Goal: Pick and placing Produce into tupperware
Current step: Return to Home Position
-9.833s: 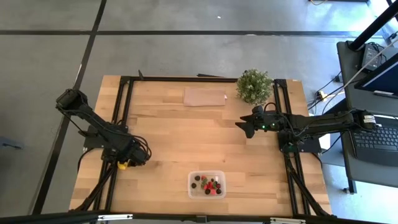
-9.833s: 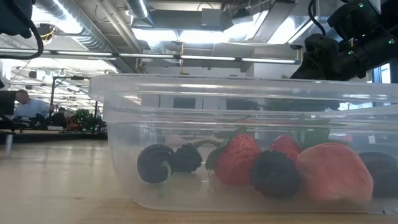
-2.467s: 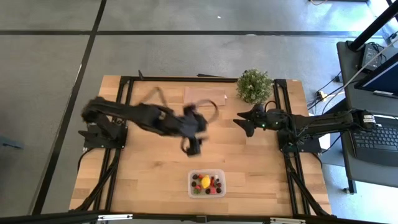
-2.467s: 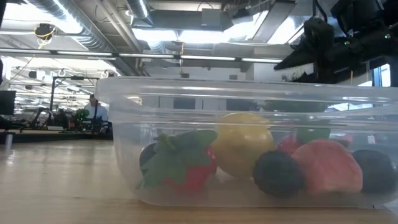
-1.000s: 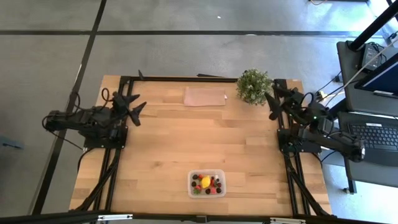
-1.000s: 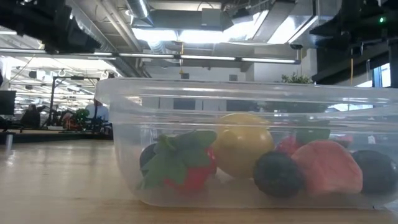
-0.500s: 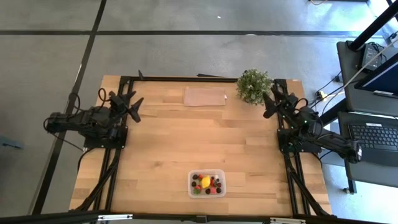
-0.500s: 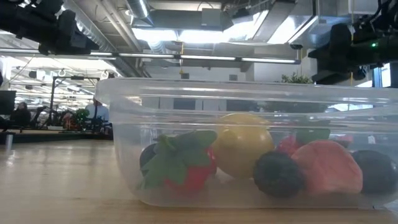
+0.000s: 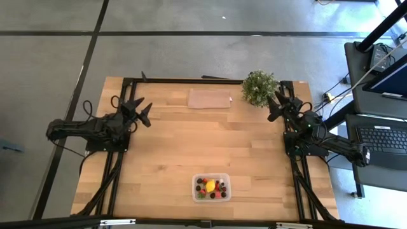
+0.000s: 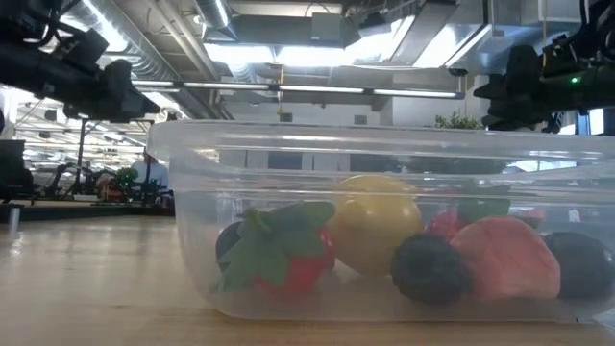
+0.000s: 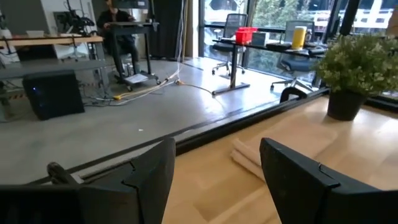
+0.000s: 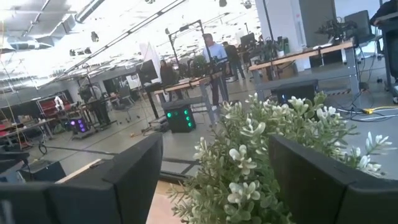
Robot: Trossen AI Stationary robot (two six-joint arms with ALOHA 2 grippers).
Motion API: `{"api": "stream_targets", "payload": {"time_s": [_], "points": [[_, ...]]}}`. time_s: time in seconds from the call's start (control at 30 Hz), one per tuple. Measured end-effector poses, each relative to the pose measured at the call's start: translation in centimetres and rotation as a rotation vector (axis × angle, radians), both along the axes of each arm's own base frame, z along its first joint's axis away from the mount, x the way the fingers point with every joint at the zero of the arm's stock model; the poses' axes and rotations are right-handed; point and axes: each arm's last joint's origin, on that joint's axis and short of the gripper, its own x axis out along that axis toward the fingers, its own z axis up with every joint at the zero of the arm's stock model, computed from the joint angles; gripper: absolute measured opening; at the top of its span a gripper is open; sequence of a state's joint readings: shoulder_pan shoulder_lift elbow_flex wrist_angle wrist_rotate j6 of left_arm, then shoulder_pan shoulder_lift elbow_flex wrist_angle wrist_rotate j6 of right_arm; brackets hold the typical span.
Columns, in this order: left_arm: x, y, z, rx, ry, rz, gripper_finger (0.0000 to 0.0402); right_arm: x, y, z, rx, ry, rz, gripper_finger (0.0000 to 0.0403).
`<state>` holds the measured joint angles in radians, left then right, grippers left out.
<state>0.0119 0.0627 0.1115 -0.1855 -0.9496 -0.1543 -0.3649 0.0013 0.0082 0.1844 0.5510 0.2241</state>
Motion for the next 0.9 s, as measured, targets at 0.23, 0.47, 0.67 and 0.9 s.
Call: {"api": "stream_targets", "payload": {"time_s": [0.23, 0.47, 0.67, 0.9], "points": [[0.22, 0.17, -1.05, -0.002, 0.013, 0.009, 0.0228, 0.01, 0.00, -0.02, -0.006, 0.011, -0.001, 0.0291], [0.14, 0.45, -1.07, 0.001, 0.021, 0.041, 0.0228, 0.07, -0.02, -0.40, 0.033, 0.019, 0.006, 0.0291], [0.07, 0.63, -1.08, 0.001, 0.023, 0.066, 0.0228, 0.07, -0.02, -0.42, 0.042, 0.008, 0.008, 0.0291], [0.07, 0.64, -1.08, 0.001, 0.024, 0.066, 0.0228, 0.08, -0.03, -0.47, 0.038, 0.022, 0.006, 0.0291]]}}
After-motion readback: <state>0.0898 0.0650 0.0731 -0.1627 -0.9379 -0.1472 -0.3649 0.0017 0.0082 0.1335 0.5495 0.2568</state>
